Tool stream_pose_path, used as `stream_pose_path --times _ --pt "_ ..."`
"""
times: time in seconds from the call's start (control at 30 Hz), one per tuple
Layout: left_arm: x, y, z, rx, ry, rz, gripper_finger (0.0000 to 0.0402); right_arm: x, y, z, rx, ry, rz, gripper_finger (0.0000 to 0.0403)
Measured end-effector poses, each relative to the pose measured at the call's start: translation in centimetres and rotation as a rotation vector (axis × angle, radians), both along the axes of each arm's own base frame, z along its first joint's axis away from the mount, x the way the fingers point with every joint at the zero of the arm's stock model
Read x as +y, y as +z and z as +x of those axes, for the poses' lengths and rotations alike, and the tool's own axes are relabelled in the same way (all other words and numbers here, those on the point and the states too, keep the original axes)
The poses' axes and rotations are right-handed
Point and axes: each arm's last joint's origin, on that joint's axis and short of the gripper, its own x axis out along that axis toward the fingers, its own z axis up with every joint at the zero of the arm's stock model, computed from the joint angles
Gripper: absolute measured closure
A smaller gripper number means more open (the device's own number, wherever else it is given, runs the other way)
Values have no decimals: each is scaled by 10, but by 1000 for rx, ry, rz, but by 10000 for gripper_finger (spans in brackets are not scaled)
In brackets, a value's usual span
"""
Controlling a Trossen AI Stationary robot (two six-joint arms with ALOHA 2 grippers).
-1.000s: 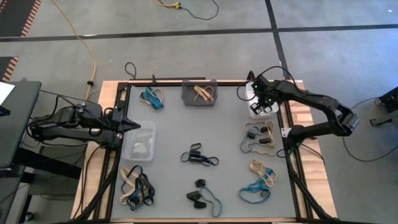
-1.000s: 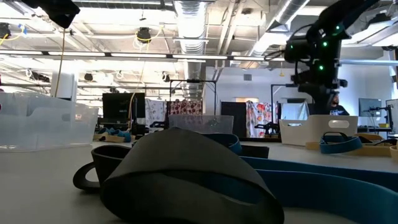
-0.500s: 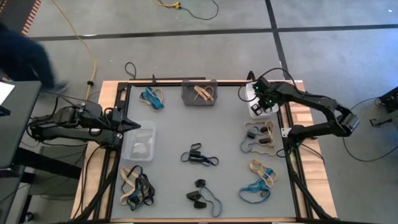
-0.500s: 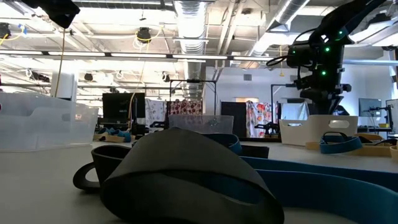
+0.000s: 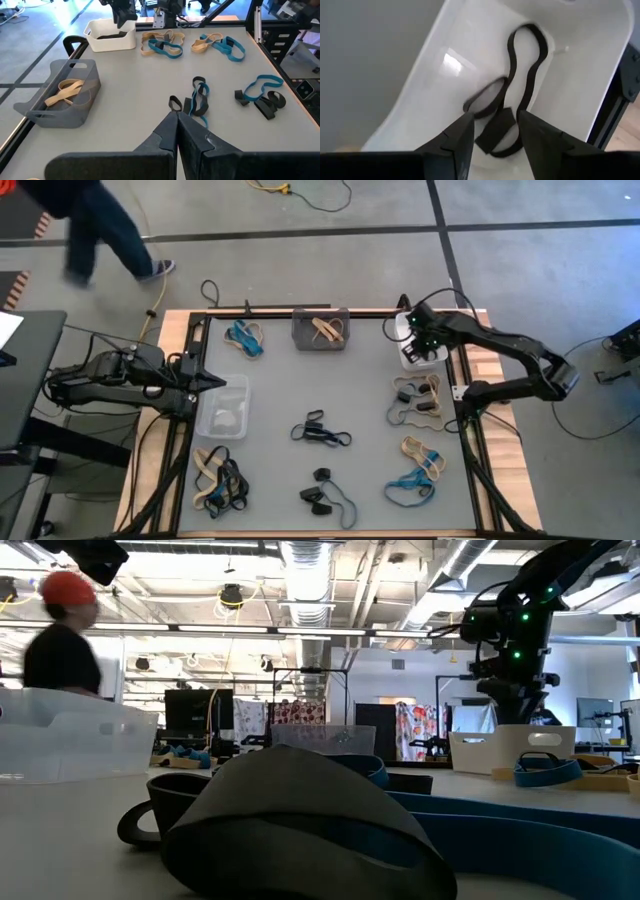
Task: Sort rubber bands into baskets
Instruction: Put the black rubber band into the white bin
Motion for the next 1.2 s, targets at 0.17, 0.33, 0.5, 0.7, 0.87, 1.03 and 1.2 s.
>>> stream_pose_path --times 0.17,0.33,0.5,0.7,0.87,1.03,1.2 --pt "0 0 0 0 0 0 401 6 12 4 -71 40 -73 206" --pt "0 0 0 0 0 0 401 23 22 14 -157 151 -86 209" --pt "0 0 0 0 0 0 401 47 25 29 -207 279 -56 209" --pt "0 0 0 0 0 0 401 83 23 53 -254 436 -30 209" --pt "0 0 0 0 0 0 401 118 21 76 -326 588 -24 209" --pt "0 0 0 0 0 0 401 153 15 95 -383 729 -9 209" --pt "0 0 0 0 0 0 401 189 2 112 -420 868 7 209"
